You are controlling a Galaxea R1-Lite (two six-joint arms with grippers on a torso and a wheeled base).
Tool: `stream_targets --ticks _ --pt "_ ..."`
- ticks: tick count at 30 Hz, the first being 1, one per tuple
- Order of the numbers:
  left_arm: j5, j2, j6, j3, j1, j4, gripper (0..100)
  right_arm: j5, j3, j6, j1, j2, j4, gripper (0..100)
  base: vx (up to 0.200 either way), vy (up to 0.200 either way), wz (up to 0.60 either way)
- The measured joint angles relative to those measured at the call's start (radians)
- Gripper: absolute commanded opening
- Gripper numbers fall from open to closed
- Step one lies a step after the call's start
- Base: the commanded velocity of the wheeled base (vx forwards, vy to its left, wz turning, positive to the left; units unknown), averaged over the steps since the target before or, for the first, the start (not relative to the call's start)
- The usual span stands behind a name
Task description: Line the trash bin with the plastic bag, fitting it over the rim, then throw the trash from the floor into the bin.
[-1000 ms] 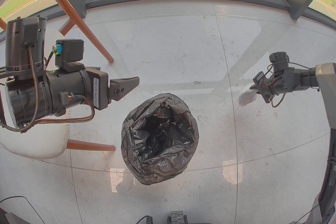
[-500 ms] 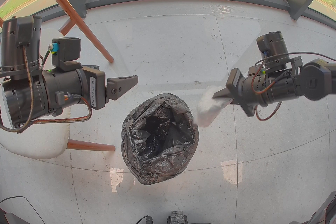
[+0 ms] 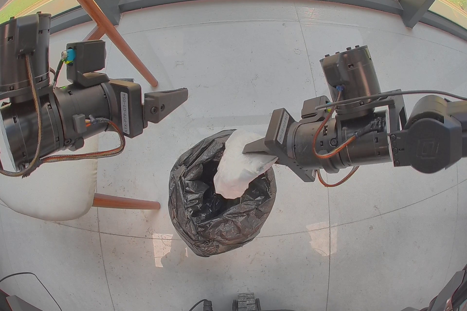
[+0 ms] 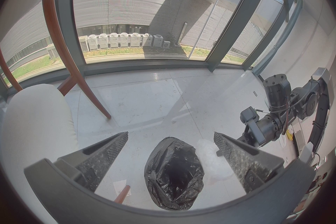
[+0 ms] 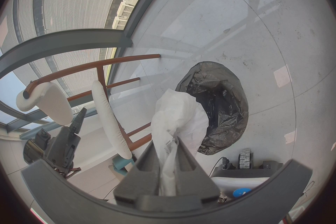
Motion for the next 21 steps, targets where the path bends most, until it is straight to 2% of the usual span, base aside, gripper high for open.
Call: stream_targets --ticks 8,12,17,21 --pt "-0.003 -0.007 0.001 0.006 0.000 0.001 100 -0.003 0.001 0.004 0.007 0.008 0.002 100 0.000 0.000 0.00" --pt "-0.003 -0.026 -0.001 0.009 0.000 0.000 100 -0.006 0.001 0.004 -0.015 -0.022 0.011 100 0.000 0.000 0.00" --pt "0.000 -0.059 -0.005 0.010 0.021 0.001 100 -0.031 0.010 0.004 -0.080 -0.087 0.046 100 0.000 0.000 0.00" --pt "0.004 -0.104 -0.011 0.024 0.092 0.002 100 -0.110 0.030 0.004 -0.175 -0.175 0.089 100 0.000 0.000 0.00"
